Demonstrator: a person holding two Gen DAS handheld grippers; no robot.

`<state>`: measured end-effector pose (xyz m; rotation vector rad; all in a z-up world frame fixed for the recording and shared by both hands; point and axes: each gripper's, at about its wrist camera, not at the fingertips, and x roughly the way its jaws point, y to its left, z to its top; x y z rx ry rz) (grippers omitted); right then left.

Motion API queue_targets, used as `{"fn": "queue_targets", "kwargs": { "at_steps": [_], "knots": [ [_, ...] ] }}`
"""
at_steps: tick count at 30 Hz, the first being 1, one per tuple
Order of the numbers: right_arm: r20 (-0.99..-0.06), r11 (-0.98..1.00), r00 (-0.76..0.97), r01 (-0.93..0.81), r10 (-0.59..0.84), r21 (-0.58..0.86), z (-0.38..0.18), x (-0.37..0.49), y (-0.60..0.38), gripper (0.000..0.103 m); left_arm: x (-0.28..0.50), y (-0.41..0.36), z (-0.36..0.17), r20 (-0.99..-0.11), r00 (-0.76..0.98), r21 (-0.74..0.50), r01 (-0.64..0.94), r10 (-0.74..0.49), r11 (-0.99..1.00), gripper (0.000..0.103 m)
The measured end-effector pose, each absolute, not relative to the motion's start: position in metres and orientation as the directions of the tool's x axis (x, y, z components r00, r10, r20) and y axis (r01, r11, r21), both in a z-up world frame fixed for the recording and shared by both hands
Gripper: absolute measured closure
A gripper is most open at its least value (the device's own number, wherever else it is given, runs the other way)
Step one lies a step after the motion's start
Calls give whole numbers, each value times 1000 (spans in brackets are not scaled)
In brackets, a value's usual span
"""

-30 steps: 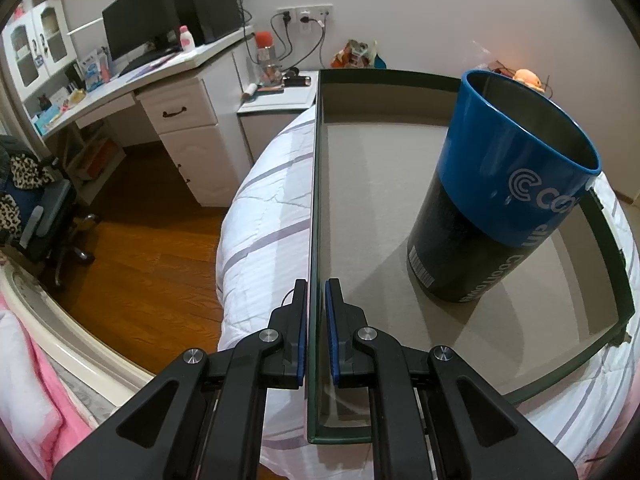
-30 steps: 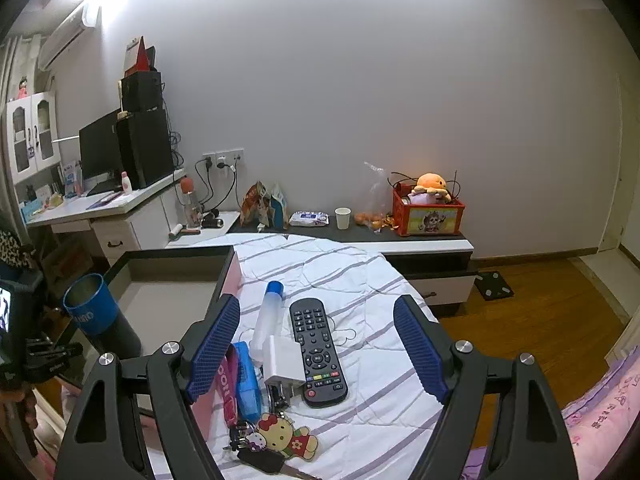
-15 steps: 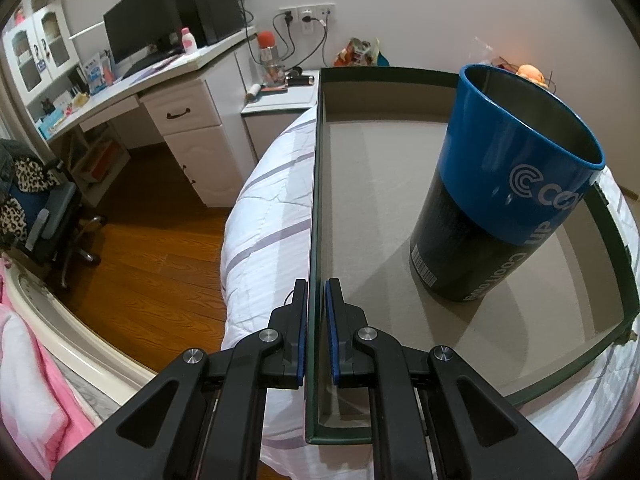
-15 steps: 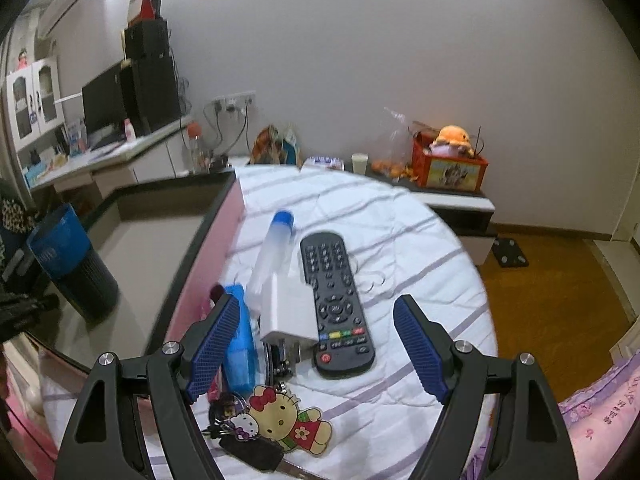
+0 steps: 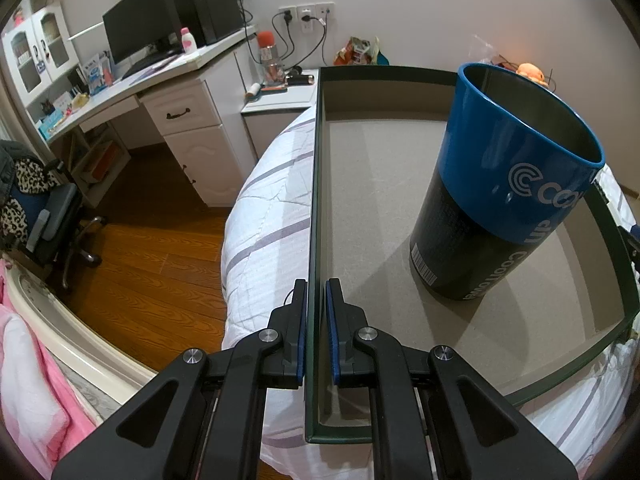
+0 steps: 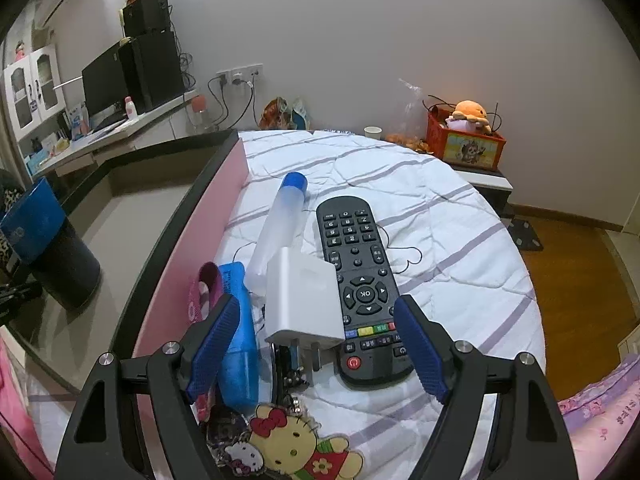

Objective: Organize rigid objects
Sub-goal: 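Move the right tool to the white charger plug and grasp it, then carry the white charger plug into the tray box beside the can and release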

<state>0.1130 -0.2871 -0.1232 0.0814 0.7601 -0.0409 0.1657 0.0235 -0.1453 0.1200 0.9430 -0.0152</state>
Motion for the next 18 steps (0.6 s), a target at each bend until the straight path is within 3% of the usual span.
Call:
{"fn": "queue_targets", "kwargs": {
  "at_steps": [4, 8, 14, 16, 17, 18],
  "knots": [
    [-696, 996, 718, 63, -2, 62, -125, 117, -288, 24, 166, 23, -146, -809, 587, 97, 65, 40, 993, 95],
    [-716, 997, 698, 61, -7, 49, -130, 122, -286, 41, 166, 23, -145, -809, 587, 97, 65, 40, 993, 95],
    [-723, 998, 691, 53, -25, 17, -129, 123, -283, 44, 166, 23, -146, -809, 587, 97, 65, 41, 993, 95],
    [-723, 999, 691, 35, -8, 23, -128, 122, -282, 51, 166, 23, -145, -809, 587, 95, 66, 39, 993, 95],
    [-725, 999, 689, 26, 0, 25, -128, 123, -281, 60, 166, 23, -145, -809, 587, 96, 66, 40, 993, 95],
    [-728, 1000, 686, 26, -7, 15, -129, 123, -280, 60, 166, 23, -144, -809, 587, 96, 66, 39, 993, 95]
  ]
}}
